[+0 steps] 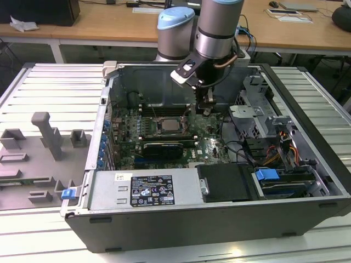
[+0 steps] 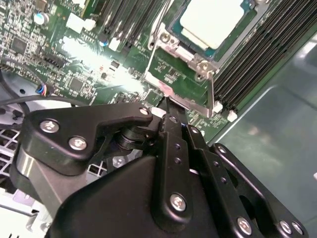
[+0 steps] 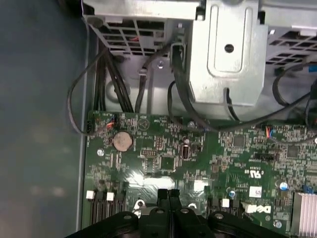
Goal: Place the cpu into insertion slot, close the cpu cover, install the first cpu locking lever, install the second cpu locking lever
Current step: 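Close the cpu cover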
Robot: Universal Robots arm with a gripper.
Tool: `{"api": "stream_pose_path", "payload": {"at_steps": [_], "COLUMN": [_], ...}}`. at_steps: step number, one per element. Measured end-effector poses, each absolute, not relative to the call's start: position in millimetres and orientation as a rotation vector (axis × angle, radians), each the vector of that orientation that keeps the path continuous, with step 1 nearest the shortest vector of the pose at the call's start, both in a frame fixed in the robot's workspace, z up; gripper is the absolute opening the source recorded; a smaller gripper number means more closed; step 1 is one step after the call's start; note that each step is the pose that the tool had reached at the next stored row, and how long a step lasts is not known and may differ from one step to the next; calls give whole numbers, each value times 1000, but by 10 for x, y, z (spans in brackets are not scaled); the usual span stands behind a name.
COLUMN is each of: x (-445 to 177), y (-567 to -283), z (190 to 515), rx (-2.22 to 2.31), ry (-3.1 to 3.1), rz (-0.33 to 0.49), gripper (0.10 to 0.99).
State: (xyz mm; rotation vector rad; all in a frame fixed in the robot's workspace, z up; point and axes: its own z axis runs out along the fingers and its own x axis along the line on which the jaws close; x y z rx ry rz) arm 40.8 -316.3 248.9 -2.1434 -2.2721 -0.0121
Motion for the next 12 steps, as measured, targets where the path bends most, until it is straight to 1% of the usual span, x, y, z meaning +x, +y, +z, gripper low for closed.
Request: {"api": "stream_pose_path", "payload": {"at_steps": [12], "x": [32], "y": [-3164], "z": [2413], "rx": [-2143], "ry": [-2272], "rz": [-12], "gripper": [106]}}
